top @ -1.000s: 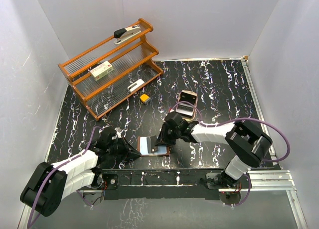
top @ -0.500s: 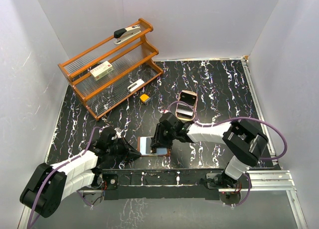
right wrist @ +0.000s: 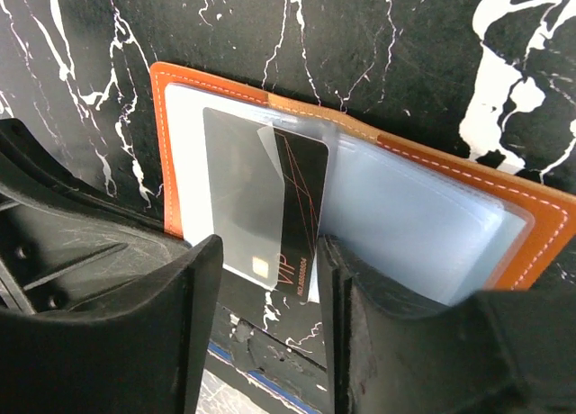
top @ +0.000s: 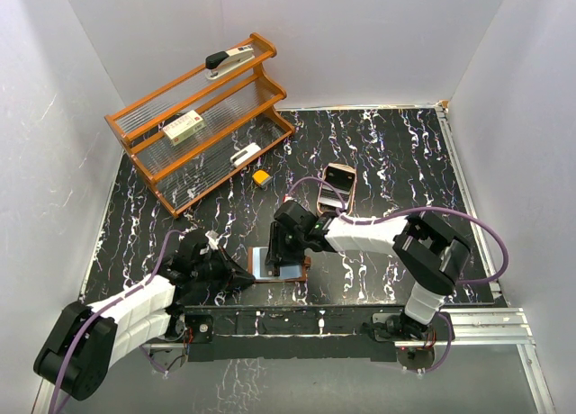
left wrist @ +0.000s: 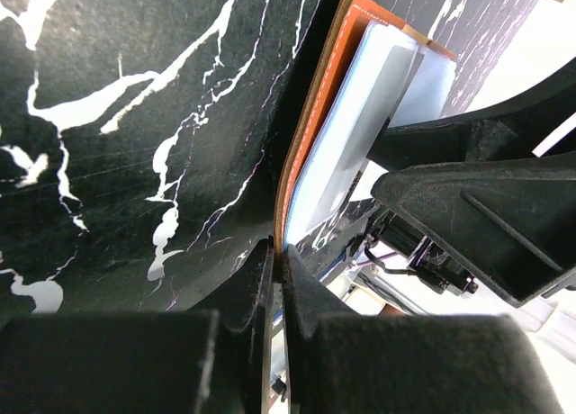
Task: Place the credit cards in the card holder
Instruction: Insert the credit card into the card holder.
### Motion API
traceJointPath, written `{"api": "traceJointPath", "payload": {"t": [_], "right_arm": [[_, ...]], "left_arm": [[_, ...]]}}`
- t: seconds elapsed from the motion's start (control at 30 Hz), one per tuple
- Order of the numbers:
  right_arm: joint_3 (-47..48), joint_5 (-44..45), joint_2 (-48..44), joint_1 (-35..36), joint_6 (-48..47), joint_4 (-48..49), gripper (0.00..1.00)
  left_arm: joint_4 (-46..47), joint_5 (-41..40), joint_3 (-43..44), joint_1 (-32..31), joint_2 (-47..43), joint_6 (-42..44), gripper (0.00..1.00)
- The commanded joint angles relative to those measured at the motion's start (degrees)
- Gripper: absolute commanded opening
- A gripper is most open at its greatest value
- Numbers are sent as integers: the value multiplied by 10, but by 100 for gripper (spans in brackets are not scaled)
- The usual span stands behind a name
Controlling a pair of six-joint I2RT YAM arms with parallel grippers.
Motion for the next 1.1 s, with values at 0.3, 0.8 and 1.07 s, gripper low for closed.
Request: {"api": "traceJointPath", "payload": {"t": [0.3,0.8,1.07], "right_arm": [[41,16,4,6,-33,-28,44],[87,-18,46,18,-70,-14,21],[127,52,31,15,-129,-126,33]], "left_arm": [[-16,12,0,-3,-16,-1,0],[-5,23,12,-3,-5,12,0],[-29,16,15,-3,-13,22,0]]}}
